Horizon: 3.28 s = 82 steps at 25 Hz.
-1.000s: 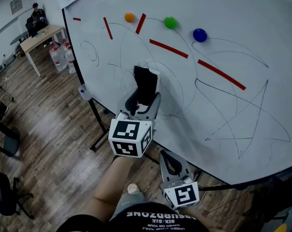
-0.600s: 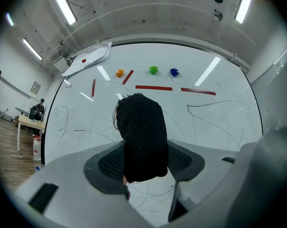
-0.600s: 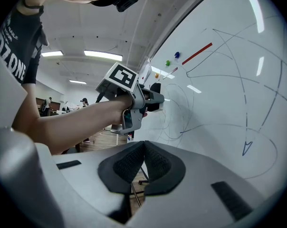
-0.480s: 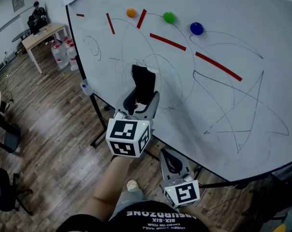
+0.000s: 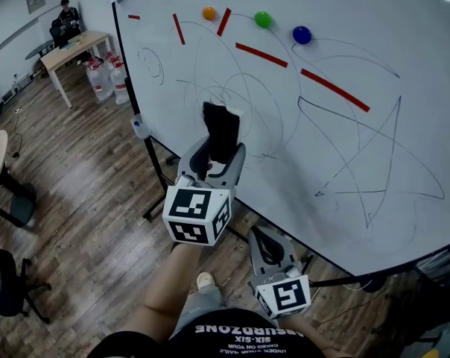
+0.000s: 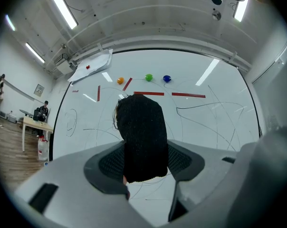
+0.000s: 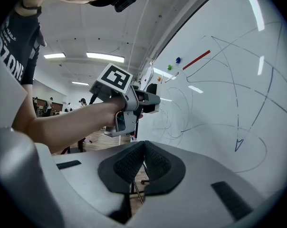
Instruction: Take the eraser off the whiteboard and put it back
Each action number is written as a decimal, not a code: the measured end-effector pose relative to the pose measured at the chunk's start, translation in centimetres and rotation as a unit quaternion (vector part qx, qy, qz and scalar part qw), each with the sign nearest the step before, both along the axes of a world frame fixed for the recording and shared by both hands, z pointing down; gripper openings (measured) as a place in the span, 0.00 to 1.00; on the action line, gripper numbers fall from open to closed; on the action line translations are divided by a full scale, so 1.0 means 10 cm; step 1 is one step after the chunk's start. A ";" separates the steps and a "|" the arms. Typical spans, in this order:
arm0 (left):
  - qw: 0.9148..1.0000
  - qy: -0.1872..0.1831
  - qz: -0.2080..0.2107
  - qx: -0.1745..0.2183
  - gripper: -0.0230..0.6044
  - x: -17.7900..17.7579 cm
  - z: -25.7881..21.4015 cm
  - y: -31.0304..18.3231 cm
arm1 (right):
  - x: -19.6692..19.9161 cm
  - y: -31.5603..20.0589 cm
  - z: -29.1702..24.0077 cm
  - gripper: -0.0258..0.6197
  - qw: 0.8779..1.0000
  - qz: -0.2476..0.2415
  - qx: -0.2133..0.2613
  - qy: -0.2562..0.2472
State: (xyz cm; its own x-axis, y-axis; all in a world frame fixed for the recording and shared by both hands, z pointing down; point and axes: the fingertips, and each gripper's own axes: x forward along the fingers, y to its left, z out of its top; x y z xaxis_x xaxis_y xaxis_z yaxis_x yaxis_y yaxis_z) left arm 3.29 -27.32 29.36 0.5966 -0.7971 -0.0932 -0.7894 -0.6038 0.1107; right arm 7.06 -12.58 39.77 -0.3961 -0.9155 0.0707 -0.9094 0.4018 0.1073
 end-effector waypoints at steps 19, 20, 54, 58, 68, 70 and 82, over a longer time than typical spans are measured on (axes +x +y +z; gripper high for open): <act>1.000 -0.024 -0.013 -0.006 0.42 -0.23 0.22 0.50 | -0.03 0.13 -0.08 0.04 1.000 -0.010 0.015 0.003; 1.000 -0.027 -0.013 -0.006 0.42 -0.23 0.23 0.53 | -0.03 0.13 -0.08 0.04 1.000 -0.010 0.016 0.002; 0.996 -0.048 -0.016 -0.077 0.42 -0.31 1.06 1.14 | -0.08 0.19 -0.07 0.04 0.999 -0.029 0.017 -0.007; 0.995 -0.050 -0.023 -0.086 0.42 -0.32 1.17 1.17 | -0.06 0.19 -0.06 0.04 0.999 -0.029 0.017 -0.009; 0.991 -0.066 -0.025 -0.113 0.42 -0.33 1.48 1.29 | -0.16 0.18 0.08 0.04 0.999 -0.041 -0.005 -0.016; 0.991 -0.065 -0.026 -0.116 0.42 -0.35 1.50 1.30 | -0.17 0.17 0.09 0.04 0.999 -0.039 -0.006 -0.018; 0.991 -0.067 -0.021 -0.115 0.42 -0.39 1.51 1.29 | -0.19 0.15 0.12 0.04 0.999 -0.037 -0.009 -0.020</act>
